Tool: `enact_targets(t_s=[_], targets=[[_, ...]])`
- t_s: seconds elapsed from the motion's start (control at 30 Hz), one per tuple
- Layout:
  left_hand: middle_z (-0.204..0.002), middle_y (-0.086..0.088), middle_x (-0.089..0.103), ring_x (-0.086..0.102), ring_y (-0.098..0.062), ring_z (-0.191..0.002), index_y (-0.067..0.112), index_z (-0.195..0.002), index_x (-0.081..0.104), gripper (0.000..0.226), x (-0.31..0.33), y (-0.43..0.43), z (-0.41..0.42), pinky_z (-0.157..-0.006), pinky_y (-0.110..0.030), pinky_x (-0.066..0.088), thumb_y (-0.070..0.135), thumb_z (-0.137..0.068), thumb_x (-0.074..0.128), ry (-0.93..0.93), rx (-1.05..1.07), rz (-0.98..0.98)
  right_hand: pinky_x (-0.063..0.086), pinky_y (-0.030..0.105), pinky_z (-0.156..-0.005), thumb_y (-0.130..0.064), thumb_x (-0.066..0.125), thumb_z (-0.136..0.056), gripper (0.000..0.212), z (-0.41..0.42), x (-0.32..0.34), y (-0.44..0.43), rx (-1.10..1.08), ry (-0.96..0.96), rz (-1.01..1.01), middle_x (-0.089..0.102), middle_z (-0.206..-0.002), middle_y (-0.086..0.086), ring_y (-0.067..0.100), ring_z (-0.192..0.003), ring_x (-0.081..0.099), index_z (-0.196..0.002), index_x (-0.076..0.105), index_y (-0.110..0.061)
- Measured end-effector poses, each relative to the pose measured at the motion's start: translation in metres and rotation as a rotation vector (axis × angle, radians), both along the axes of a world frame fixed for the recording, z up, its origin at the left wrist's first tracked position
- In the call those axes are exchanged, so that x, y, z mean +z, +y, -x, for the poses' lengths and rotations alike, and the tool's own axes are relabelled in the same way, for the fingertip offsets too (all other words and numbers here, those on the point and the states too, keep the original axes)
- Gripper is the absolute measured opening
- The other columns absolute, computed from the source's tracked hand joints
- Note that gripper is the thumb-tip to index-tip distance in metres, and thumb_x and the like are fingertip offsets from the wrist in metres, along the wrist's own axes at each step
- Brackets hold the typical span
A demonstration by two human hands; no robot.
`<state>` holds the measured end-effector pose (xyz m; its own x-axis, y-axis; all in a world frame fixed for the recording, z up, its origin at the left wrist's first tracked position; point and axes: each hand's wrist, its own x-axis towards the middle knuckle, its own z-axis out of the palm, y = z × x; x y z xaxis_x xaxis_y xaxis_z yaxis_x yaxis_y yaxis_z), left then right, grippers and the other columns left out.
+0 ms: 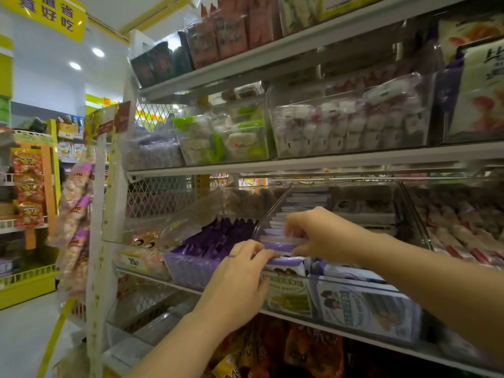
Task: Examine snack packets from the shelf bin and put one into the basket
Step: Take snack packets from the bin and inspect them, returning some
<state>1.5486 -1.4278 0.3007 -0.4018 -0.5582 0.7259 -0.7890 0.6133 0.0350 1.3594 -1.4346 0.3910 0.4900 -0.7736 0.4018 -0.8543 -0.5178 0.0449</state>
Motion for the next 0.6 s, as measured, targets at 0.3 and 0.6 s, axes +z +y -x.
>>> enact_targets(t_s=[0.3,0.6], targets=[[-0.124,0.024,0.050,0.030,0.003,-0.120,0.037,-0.131,0.051,0.033,0.008,-0.005,-0.007,-0.094,-0.013,0.032,0.036,-0.099,0.048,0.006,-0.047,-0.033,0.035,0.019,-0.054,-0.036,0.068,-0.086,0.020,-0.001,-0.001,-0.011,-0.022,0.076,0.056,0.054,-0.070,-0.011,0.007,-0.066,0.053,-0.072,0.054,-0.030],[-0.085,0.018,0.050,0.051,-0.002,-0.086,0.026,-0.088,0.065,0.005,0.054,-0.010,-0.006,-0.083,-0.029,0.047,0.023,-0.092,0.063,-0.031,-0.098,-0.121,0.047,0.015,-0.062,-0.033,0.069,-0.086,0.013,0.006,0.006,-0.016,0.018,-0.028,-0.071,0.061,-0.069,-0.015,0.000,-0.068,0.059,-0.074,0.065,-0.031]])
